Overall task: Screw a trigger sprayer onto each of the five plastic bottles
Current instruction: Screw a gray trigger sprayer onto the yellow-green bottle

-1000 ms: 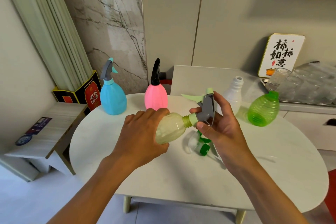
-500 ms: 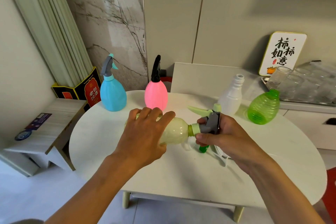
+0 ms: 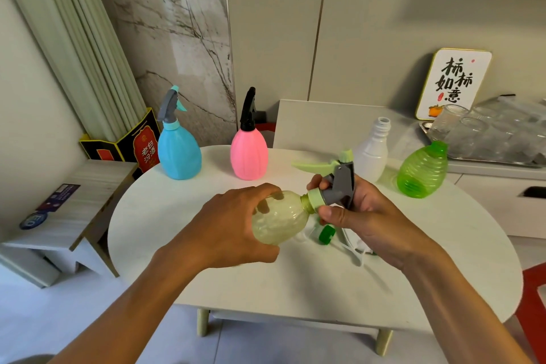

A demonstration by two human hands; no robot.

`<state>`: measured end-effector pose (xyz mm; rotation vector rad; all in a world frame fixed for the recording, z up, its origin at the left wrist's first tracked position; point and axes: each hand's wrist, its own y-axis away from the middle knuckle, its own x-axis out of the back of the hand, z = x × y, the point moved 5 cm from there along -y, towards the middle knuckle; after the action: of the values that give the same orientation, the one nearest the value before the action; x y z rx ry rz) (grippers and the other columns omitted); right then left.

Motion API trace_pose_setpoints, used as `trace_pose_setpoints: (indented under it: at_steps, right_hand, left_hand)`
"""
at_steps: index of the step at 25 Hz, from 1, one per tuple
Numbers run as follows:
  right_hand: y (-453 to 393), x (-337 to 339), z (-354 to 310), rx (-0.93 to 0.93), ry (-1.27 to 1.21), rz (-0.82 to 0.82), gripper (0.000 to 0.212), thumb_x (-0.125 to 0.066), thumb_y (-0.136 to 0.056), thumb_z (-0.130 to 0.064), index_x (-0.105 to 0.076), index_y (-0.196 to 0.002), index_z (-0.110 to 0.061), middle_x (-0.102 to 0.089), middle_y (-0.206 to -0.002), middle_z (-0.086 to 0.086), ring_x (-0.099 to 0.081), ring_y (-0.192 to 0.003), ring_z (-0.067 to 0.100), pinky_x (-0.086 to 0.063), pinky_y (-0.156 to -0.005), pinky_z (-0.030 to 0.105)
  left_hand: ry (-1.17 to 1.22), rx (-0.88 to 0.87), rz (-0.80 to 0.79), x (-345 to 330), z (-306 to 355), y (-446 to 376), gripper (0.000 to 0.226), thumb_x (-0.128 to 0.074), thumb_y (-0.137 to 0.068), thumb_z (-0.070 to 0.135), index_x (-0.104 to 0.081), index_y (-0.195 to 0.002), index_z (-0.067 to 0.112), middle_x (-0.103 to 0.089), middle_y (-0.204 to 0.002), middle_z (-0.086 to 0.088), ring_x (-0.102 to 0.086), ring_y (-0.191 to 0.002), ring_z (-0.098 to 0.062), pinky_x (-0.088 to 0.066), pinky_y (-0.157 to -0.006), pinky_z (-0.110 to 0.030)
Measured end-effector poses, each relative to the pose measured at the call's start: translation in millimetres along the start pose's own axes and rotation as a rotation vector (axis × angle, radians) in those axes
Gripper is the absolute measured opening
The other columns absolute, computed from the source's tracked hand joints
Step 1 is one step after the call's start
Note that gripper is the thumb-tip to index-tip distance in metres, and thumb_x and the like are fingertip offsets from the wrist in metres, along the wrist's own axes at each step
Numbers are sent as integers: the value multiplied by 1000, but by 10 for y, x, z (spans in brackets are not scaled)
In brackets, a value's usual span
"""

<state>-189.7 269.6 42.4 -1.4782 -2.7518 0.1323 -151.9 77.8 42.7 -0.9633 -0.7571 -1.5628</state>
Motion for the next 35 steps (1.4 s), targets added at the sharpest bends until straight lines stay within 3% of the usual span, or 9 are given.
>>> trace_pose_setpoints:
  at_steps: [6, 10, 13, 15, 18, 22, 27, 30, 35]
  right_hand:
    - [-31, 14, -7, 23, 49, 110, 48, -70, -79, -17, -56, -124, -23, -69, -110, -5, -62, -109, 14, -49, -92, 29]
    - [-75, -32, -14, 37, 44, 164, 34, -75, -81, -22, -62, -112, -22, -68, -92, -13, -62, -92, 5, -48, -83, 24]
    - [-80, -68, -47, 53, 108, 252, 28, -71, -83, -38, -63, -104, -21, -65, -82, -15, -60, -80, 6, -50, -79, 27]
    - [-75, -95, -22, 32, 114, 333, 38, -66, -76, -51, -64, -99, -21, -67, -78, -15, -61, -78, 9, -51, -74, 27]
    - [-100, -154, 75, -6, -94, 407, 59, -71, -67, -64, -66, -107, -21, -75, -95, -6, -69, -92, 16, -55, -83, 35]
    - [-171, -281, 5, 58, -421, 351, 43, -54, -88, -43, -66, -118, -14, -73, -115, 9, -68, -107, 25, -54, -92, 41]
    - [-176, -265, -40, 15, -551, 244, 42, -42, -98, -35, -60, -131, -16, -66, -127, 19, -63, -117, 35, -48, -99, 51]
    - [-163, -205, -44, 19, -510, 255, 34, -51, -94, -29, -68, -118, -13, -68, -125, 17, -63, -115, 35, -48, -98, 54]
    - [-145, -212, -57, 5, -525, 348, 7, -69, -77, -22, -75, -79, -21, -76, -98, 15, -71, -95, 28, -57, -85, 45]
  left_hand:
    - [-74, 21, 161, 57, 82, 28, 81, -74, -63, 55, -35, -133, 41, -53, -120, 18, -51, -103, -8, -45, -90, -30]
    - [-246, 8, 340, 80, 94, 41, 80, -69, -64, 58, -34, -133, 37, -58, -118, 11, -54, -101, -13, -42, -87, -32]
    - [-311, -5, 417, 111, 131, 49, 82, -71, -65, 56, -38, -136, 32, -59, -119, 6, -55, -102, -16, -42, -88, -35]
    - [-328, -18, 441, 130, 158, 39, 82, -73, -65, 55, -40, -135, 29, -61, -120, 1, -56, -103, -20, -45, -88, -38]
    - [-233, -14, 444, 135, 228, 20, 80, -73, -64, 54, -39, -132, 29, -61, -117, 2, -56, -101, -19, -46, -86, -37]
    - [6, 121, 284, 4, 263, -51, 80, -71, -68, 58, -33, -135, 36, -54, -126, 11, -51, -108, -12, -46, -94, -35]
    - [339, 185, 114, -113, 233, -86, 65, -76, -56, 57, -40, -109, 46, -57, -102, 23, -57, -93, -4, -56, -82, -35]
    - [430, 189, 93, -124, 242, -72, 64, -76, -55, 57, -44, -108, 45, -60, -102, 22, -60, -94, -5, -57, -81, -35]
    - [166, 140, 281, -60, 333, -30, 72, -73, -64, 59, -37, -122, 38, -52, -107, 18, -52, -94, -7, -53, -82, -29]
